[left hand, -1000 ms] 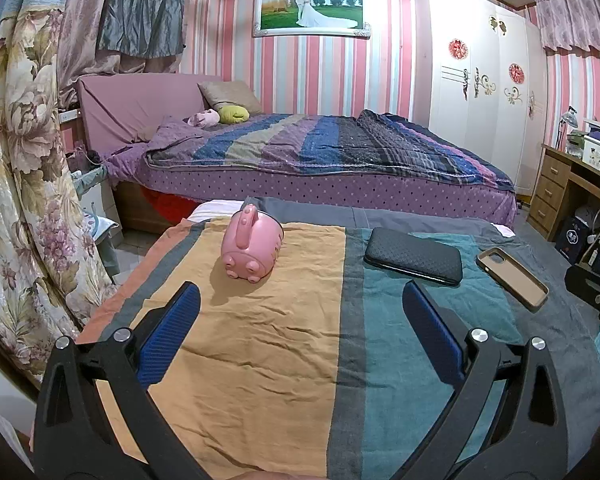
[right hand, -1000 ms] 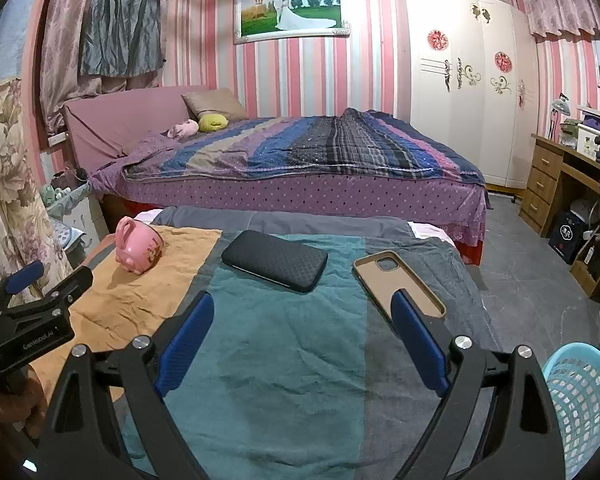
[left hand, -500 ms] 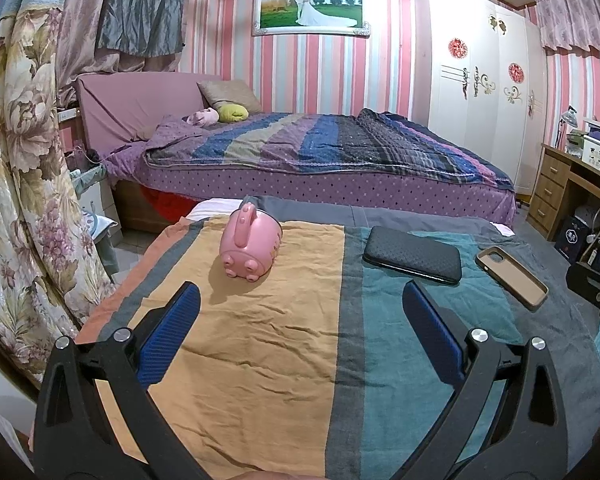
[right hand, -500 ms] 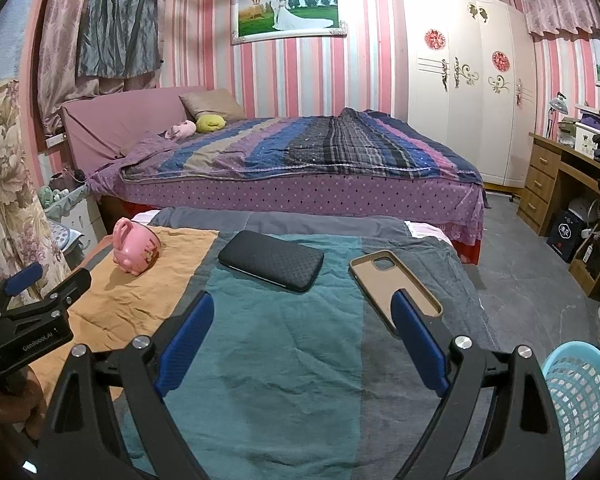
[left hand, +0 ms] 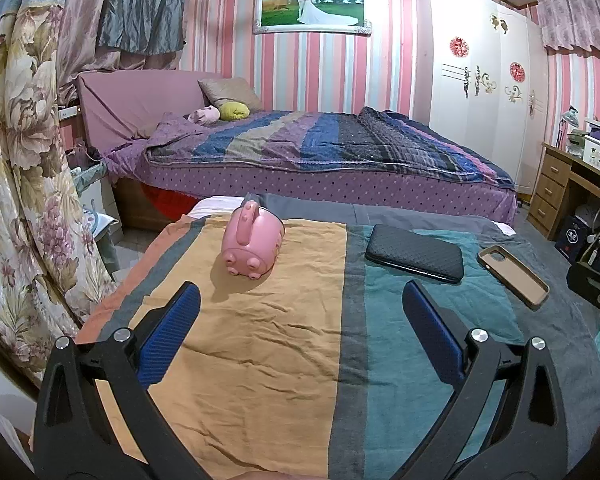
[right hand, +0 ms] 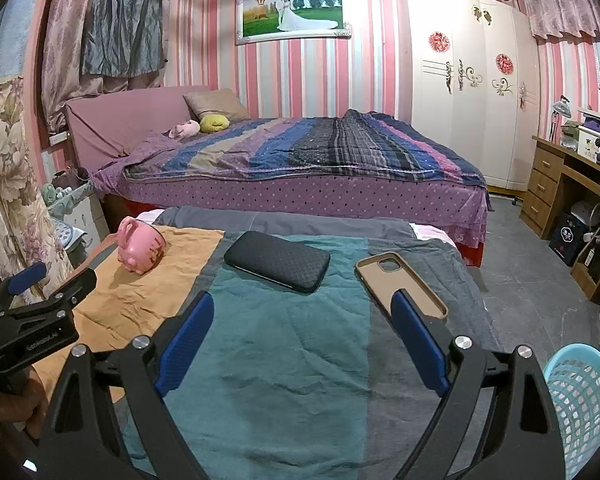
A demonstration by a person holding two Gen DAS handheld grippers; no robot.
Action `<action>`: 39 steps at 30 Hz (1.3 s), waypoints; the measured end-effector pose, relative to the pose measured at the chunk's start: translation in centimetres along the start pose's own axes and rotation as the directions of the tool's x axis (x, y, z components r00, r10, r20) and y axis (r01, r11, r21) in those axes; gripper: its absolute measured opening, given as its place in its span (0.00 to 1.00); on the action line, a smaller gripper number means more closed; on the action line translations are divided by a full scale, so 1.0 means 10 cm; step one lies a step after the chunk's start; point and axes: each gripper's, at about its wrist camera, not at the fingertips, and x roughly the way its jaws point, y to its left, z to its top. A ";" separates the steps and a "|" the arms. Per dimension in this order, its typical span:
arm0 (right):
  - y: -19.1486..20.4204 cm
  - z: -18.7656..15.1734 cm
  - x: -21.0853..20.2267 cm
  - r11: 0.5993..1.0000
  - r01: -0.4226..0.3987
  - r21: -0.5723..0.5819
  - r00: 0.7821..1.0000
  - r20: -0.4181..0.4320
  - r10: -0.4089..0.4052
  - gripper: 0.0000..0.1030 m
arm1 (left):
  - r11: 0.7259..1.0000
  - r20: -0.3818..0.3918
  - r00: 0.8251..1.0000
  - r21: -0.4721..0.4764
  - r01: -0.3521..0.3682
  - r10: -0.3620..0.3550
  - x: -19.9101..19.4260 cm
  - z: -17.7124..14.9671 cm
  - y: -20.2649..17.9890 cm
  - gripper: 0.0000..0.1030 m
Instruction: Collect trash
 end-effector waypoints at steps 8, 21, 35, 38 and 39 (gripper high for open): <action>-0.02 0.01 -0.01 1.000 0.001 0.003 1.000 -0.001 -0.001 0.86 | 1.000 -0.002 1.000 0.003 -0.003 0.003 0.00 -0.01 0.01 0.95; -0.03 0.01 0.00 1.000 -0.001 0.001 1.000 0.000 0.001 0.86 | 1.000 -0.002 1.000 0.004 -0.002 0.002 0.00 -0.01 0.00 0.95; -0.03 0.01 0.00 1.000 -0.003 -0.002 1.000 -0.002 0.003 0.86 | 1.000 -0.002 1.000 0.002 -0.004 0.004 0.01 -0.01 -0.01 0.95; -0.03 0.01 0.00 1.000 -0.003 -0.001 1.000 -0.003 0.003 0.86 | 1.000 -0.002 1.000 0.002 -0.004 0.004 0.01 -0.01 -0.01 0.95; -0.04 0.01 0.00 1.000 -0.003 -0.002 1.000 -0.003 0.003 0.86 | 1.000 -0.002 1.000 0.002 -0.004 0.004 0.01 -0.01 -0.01 0.95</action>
